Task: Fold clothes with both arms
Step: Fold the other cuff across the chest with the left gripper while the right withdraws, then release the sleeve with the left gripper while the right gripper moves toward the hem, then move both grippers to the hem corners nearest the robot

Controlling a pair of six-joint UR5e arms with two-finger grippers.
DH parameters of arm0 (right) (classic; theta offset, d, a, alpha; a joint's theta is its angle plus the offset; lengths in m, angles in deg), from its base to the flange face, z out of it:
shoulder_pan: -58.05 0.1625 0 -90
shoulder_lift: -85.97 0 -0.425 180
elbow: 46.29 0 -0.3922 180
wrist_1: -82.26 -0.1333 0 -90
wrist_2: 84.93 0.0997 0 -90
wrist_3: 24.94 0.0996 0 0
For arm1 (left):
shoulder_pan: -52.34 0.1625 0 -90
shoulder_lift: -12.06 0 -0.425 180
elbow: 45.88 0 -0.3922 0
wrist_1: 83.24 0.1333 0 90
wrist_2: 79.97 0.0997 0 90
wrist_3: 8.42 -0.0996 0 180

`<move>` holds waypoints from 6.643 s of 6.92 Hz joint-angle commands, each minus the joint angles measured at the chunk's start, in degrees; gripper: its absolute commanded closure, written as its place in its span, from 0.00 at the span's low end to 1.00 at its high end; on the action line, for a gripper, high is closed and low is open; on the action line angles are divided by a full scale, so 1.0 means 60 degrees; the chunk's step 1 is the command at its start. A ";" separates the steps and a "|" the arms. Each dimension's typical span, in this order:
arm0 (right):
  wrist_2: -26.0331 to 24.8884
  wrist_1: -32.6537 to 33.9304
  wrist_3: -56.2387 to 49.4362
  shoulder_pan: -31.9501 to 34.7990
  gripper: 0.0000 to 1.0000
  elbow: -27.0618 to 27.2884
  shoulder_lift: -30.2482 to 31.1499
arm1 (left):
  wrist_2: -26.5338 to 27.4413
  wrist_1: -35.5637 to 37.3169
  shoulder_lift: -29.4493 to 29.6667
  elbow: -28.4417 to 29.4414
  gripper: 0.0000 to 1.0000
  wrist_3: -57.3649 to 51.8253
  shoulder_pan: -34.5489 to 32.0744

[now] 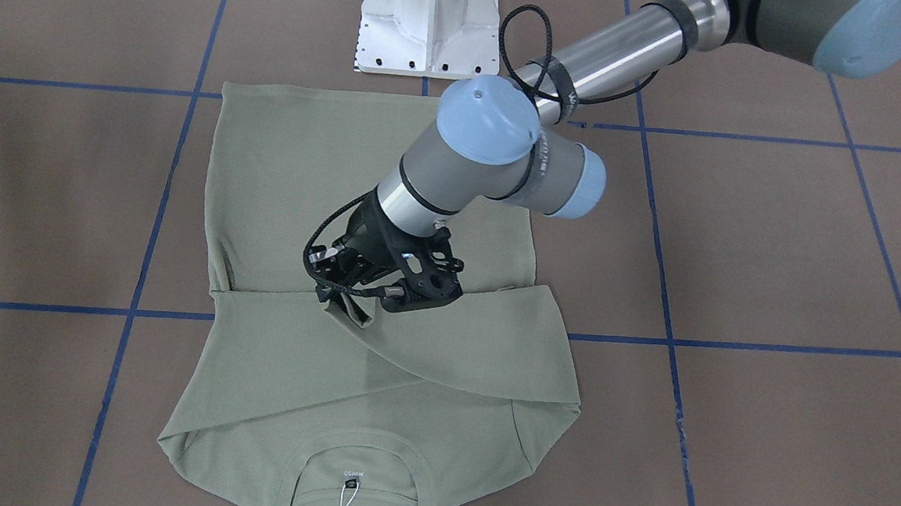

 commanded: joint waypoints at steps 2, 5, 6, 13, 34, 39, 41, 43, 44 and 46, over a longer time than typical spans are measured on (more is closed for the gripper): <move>0.0029 0.0025 -0.0030 0.0116 0.00 0.0108 0.0090 | 0.1500 -0.0949 0.0811 0.1497 1.00 0.0404 0.0842; 0.0015 0.0025 -0.0001 0.0101 0.00 0.0181 0.0105 | 0.1868 -0.1638 0.1368 0.2336 0.09 0.0479 0.0873; -0.0101 0.0025 0.0086 0.0058 0.00 0.0196 0.0091 | 0.1738 -0.1566 0.1326 0.2059 0.10 0.0552 0.0771; -0.5952 0.0344 0.6566 -0.6420 0.00 0.3064 0.0764 | -0.1295 0.1936 -0.4700 -0.5583 0.15 -0.3702 -0.1089; -0.9653 0.0860 1.2260 -1.1749 0.81 0.3521 0.2830 | -0.1295 0.1892 -0.6203 -0.7231 0.15 -0.3974 -0.1149; -0.9317 0.0801 1.2245 -1.1676 1.00 0.4148 0.2859 | -0.0801 0.2125 -0.7017 -0.8060 0.15 -0.2258 -0.0902; -0.9287 0.0802 1.2245 -1.1486 1.00 0.4399 0.2859 | 0.1344 0.2521 -0.8892 -0.9453 0.17 -0.1096 0.1401; -0.9243 0.0802 1.2230 -1.1384 1.00 0.4429 0.2859 | 0.1633 0.3671 -0.8958 -0.9705 0.17 0.0122 0.2698; -0.9229 0.0802 1.2216 -1.1310 1.00 0.4415 0.2816 | 0.2070 0.4288 -0.8986 -0.9909 0.17 0.0157 0.3008; -0.9214 0.0802 1.2201 -1.1295 1.00 0.4400 0.2772 | 0.2132 0.5302 -0.8942 -0.9984 0.21 0.0463 0.3522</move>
